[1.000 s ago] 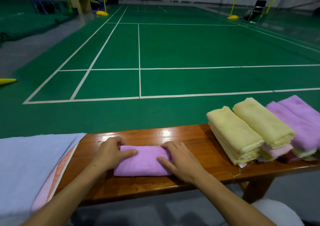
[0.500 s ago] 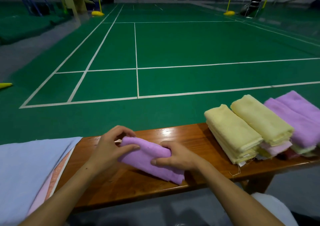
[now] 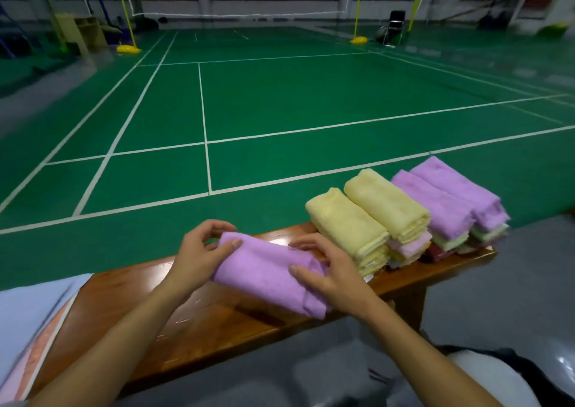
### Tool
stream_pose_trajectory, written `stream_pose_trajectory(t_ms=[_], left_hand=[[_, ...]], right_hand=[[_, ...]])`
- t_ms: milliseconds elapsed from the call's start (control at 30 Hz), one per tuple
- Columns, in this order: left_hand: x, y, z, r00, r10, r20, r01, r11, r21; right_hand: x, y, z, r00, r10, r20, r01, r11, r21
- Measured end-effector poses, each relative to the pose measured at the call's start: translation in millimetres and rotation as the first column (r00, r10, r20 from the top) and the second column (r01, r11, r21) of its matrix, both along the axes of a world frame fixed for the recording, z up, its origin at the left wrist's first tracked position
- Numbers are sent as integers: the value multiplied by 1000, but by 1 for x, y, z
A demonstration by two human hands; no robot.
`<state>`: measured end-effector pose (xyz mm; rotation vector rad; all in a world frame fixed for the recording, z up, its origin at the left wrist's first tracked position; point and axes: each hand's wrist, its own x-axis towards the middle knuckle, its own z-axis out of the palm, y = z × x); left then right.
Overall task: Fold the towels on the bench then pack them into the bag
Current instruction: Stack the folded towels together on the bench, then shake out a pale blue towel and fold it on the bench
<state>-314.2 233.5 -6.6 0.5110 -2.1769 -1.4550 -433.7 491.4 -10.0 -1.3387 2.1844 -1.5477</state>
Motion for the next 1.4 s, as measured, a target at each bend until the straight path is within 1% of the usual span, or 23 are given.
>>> stream_pose_trajectory(t_ms=[100,167,267,333,367,400,467,500,567,667,700,767,867,967,1033,1133,1233,1300,1400], left_hand=[[-57,16,20,998,-58,-27,56,995,-88],[-100,28,34,993,-111,-35,106,986,-132],[-164,46,55,982,-190,-19,180,955,-237],[-205,57,62,976,-217,-5,207,936,-286],[-224,63,62,974,-228,2,218,930,-295],[-240,67,57,972,-235,21,229,921,-315],[-258,79,32,964,-237,118,265,874,-407],[-261,84,18,954,-240,182,297,853,-429],[-257,89,-2,942,-246,228,320,864,-390],[-251,86,-3,954,-208,215,281,868,-408],[-249,83,1,955,-203,214,279,860,-428],[-243,80,9,957,-192,218,276,832,-480],[-230,73,23,960,-179,214,268,804,-531],[-208,67,42,971,-176,163,238,798,-554],[-187,60,54,975,-179,129,221,804,-553],[-141,46,68,977,-179,113,212,826,-522],[-80,21,75,980,-155,126,197,855,-480],[-35,-2,74,980,-132,152,188,866,-463],[36,-39,67,976,-77,203,163,879,-449]], right_hand=[[-15,21,8,989,-126,-82,119,990,-78],[-29,34,16,969,-226,-97,220,973,-73],[-55,45,31,915,-393,-95,389,919,-56],[-79,49,39,866,-476,-156,480,877,-12],[-91,52,40,843,-496,-209,516,855,48],[-102,54,39,819,-502,-279,552,821,143],[-115,57,30,769,-494,-405,629,696,346],[-118,58,25,751,-493,-439,654,647,392],[-118,57,16,717,-499,-487,689,613,386],[-120,52,11,639,-485,-597,740,599,305],[-120,50,11,628,-484,-609,743,606,285],[-121,48,10,647,-491,-584,728,625,281],[-120,45,14,649,-473,-595,725,621,298],[-114,42,26,612,-453,-648,744,607,279],[-106,35,37,590,-440,-677,746,618,249],[-87,21,57,597,-390,-702,703,676,223],[-60,-5,69,637,-330,-697,625,750,216],[-38,-30,70,683,-298,-667,561,799,218],[0,-78,64,726,-155,-670,444,850,284]])
